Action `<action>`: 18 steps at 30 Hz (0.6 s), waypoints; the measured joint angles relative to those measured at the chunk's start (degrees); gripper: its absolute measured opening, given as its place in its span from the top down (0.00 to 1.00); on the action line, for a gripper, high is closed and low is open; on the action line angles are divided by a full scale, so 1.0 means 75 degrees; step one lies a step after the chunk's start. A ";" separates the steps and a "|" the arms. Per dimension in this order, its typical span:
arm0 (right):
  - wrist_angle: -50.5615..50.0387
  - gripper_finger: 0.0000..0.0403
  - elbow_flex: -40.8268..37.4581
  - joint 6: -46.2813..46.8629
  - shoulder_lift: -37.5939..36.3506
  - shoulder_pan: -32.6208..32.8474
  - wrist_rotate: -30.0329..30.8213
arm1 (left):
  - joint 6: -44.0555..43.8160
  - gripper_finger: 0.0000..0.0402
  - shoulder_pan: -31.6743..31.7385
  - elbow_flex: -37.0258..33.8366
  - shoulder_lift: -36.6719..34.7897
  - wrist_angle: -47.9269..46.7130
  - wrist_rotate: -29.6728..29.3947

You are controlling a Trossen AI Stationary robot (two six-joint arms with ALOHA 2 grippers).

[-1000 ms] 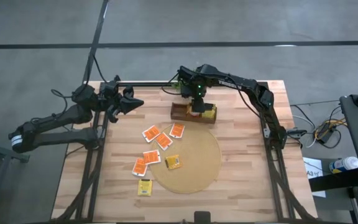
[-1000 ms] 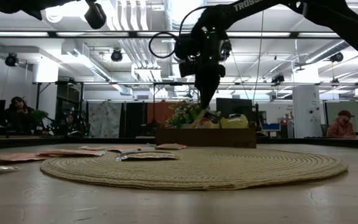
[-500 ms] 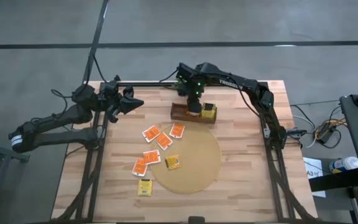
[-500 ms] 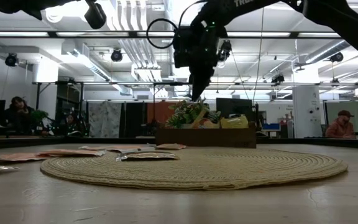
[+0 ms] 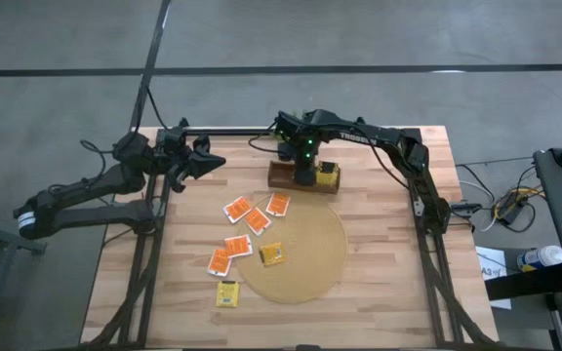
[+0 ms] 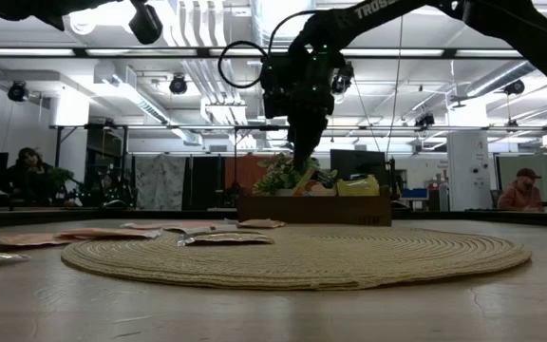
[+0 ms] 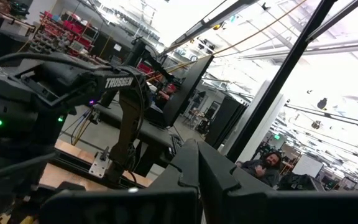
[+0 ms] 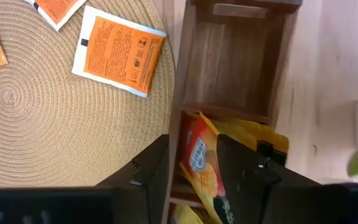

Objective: Pick & Place Tea
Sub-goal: Put the orange tea bag into the middle section of the wooden organizer

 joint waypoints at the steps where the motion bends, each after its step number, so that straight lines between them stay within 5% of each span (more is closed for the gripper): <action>1: 0.0059 0.67 -0.0051 0.0006 0.0000 0.0005 -0.0001 | 0.0001 1.00 0.0001 0.0000 0.0000 0.0000 0.0001; 18: 0.0502 0.68 -0.0454 0.0205 0.0000 0.0063 0.0010 | -0.0110 1.00 0.0000 0.0000 0.0000 0.0000 0.0131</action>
